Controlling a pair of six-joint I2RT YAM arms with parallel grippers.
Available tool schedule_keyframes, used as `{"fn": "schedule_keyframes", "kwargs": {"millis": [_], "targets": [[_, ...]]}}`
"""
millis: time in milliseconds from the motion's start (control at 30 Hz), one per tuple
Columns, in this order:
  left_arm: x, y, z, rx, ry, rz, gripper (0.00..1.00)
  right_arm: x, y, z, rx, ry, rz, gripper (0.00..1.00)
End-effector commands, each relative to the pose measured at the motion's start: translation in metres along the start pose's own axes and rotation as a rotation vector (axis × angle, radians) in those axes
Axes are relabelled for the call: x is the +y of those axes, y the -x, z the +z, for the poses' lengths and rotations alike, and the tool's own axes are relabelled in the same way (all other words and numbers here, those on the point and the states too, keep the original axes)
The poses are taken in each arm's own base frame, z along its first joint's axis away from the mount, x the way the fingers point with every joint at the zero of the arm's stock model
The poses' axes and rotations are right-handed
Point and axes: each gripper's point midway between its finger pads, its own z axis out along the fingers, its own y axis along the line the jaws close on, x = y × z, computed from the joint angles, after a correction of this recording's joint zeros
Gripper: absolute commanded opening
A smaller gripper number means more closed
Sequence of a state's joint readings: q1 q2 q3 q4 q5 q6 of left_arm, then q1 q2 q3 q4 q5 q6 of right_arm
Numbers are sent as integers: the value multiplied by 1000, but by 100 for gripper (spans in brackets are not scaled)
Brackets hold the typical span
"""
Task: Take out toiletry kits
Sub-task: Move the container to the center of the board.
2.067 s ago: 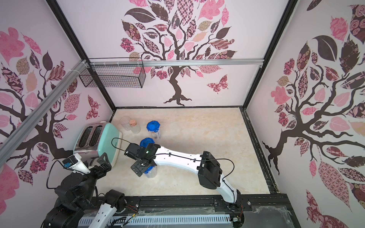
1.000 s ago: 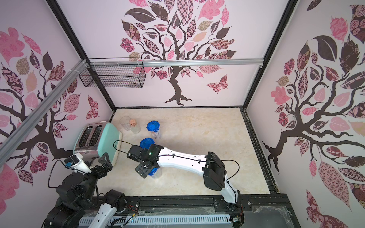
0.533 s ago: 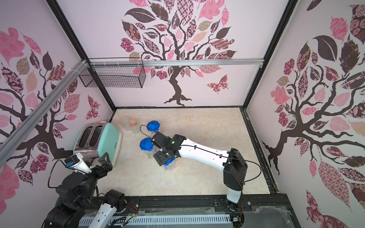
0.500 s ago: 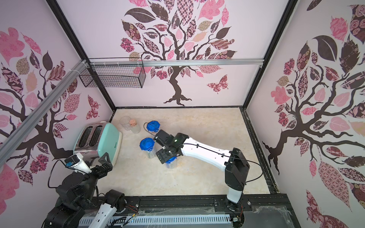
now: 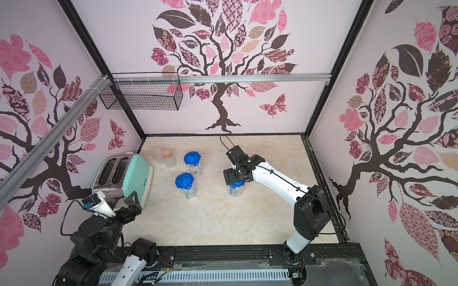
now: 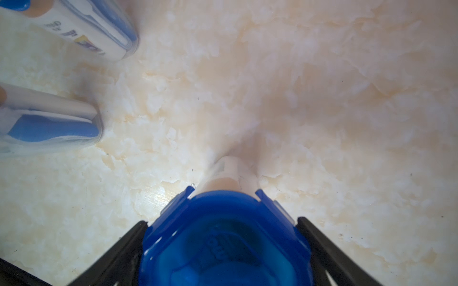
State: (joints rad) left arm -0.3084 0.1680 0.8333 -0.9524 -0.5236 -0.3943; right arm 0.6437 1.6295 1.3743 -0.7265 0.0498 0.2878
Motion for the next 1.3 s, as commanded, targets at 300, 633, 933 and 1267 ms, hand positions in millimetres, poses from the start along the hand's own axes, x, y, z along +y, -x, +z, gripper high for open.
{"fn": "schedule_keyframes", "kwargs": {"millis": [300, 633, 933, 1267], "targets": [[-9, -2, 5, 14, -34, 17, 98, -30, 24, -9, -52, -26, 44, 91], [-13, -4, 7, 25, -49, 28, 98, -29, 17, 2, -6, -19, 29, 99], [-31, -7, 13, 83, -109, 76, 98, -23, 27, -14, -37, 13, 27, 100], [-150, 7, 20, 323, -558, 89, 88, -41, 62, -103, -351, -43, 94, 100]]}}
